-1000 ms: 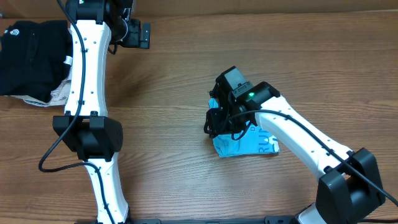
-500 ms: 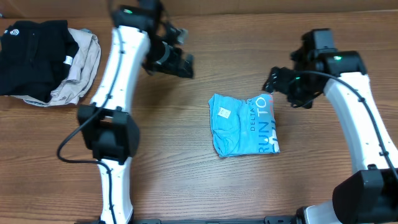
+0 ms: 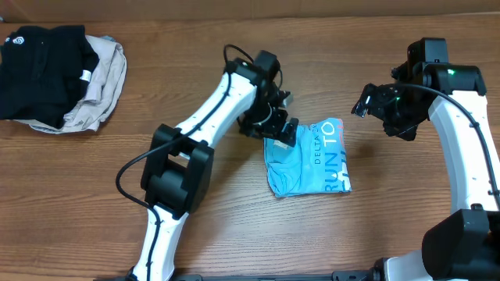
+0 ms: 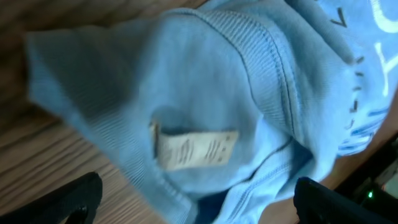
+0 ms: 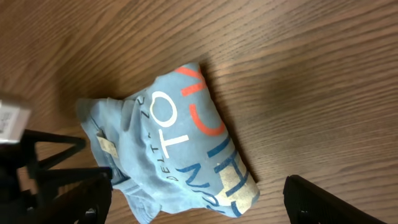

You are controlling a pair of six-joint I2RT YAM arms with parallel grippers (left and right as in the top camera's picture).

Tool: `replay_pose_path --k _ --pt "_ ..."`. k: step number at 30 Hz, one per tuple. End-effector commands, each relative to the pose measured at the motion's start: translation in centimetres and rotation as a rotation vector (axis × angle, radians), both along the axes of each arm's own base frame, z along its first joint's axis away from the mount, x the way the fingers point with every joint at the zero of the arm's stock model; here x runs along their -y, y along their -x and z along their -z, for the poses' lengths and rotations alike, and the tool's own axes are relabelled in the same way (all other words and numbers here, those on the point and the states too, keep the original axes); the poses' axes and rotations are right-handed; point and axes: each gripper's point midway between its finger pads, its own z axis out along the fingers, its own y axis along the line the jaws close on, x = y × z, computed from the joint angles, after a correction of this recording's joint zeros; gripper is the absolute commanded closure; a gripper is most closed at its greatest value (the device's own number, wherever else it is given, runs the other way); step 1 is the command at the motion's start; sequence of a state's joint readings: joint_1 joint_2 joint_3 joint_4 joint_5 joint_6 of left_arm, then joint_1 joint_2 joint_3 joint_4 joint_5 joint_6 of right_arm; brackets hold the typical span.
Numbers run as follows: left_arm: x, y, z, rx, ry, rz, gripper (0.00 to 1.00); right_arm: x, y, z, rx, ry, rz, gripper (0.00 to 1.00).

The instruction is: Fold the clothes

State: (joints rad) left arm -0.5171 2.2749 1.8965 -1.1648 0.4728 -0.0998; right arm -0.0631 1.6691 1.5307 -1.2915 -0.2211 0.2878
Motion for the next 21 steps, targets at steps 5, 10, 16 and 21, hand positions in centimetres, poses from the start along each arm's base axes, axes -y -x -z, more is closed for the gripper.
replay_pose_path --k 5,10,16,21 --pt "3.6 3.3 1.7 -0.054 -0.012 -0.029 0.0 0.2 0.4 -0.9 0.011 0.014 -0.004 0.08" --pt "5.6 4.2 2.0 -0.033 0.007 -0.008 0.0 0.2 0.5 -0.9 0.005 0.013 -0.004 0.07" --pt "6.7 0.9 1.6 0.078 0.086 -0.035 0.0 0.2 0.4 -0.9 0.012 0.014 -0.005 0.07" --pt "3.4 -4.8 1.4 0.187 0.091 -0.145 0.0 0.6 0.5 -0.8 0.007 0.036 0.0 0.05"
